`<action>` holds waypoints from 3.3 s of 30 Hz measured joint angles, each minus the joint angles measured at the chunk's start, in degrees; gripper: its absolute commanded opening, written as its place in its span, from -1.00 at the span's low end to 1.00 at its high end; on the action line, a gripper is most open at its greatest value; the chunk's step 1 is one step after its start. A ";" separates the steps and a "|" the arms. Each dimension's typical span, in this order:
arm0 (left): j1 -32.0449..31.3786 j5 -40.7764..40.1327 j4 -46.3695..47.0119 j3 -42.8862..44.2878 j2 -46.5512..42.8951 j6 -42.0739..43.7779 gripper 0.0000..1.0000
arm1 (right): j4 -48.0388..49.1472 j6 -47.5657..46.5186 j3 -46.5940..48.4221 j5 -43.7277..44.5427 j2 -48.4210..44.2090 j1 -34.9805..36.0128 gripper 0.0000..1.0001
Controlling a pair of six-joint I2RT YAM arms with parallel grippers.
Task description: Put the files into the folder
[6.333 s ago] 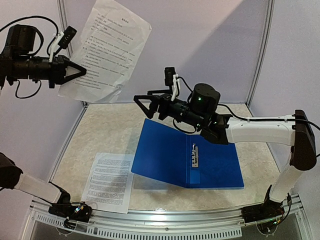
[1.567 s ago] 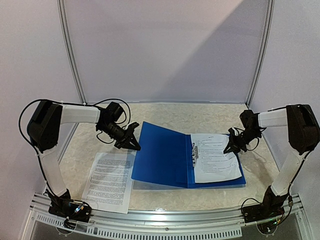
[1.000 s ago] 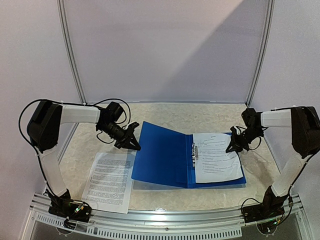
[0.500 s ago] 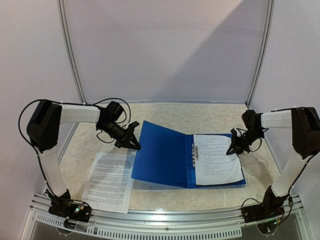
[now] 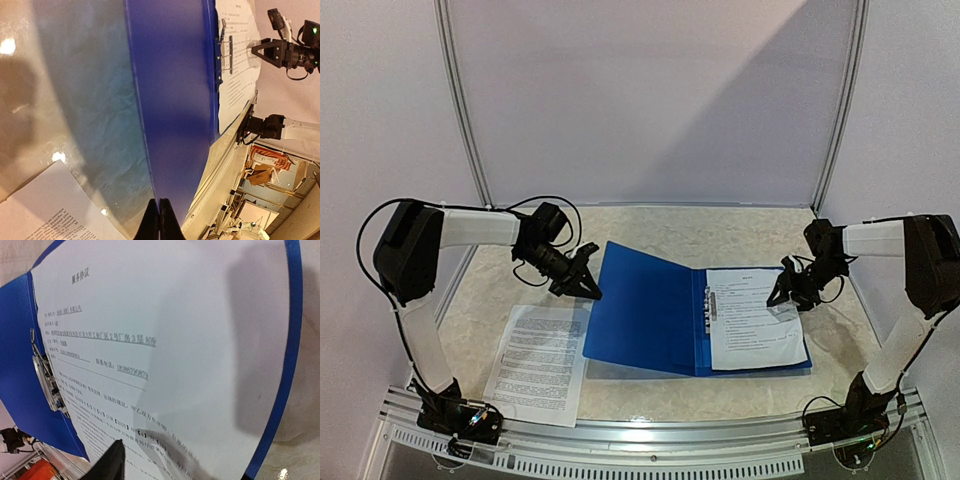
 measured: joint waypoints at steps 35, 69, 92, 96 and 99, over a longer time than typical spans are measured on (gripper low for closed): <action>1.46 -11.41 -9.07 4.59 -17.62 12.81 0.99 | -9.25 1.57 16.57 36.13 -17.14 16.06 0.98; 28.39 -18.73 -10.36 -15.32 -9.31 15.50 0.68 | -6.56 20.83 75.28 22.12 46.53 66.47 0.89; 24.09 -8.79 -8.61 -16.44 -6.29 15.89 -0.15 | -1.64 15.89 59.89 22.60 40.46 66.88 0.87; 23.52 -7.26 -8.50 -16.59 -6.29 16.09 -0.37 | 0.68 16.04 58.45 21.99 40.09 66.62 0.87; 23.37 -5.81 -8.50 -16.59 -6.29 16.41 -0.67 | 2.67 16.41 56.68 21.70 39.32 66.18 0.87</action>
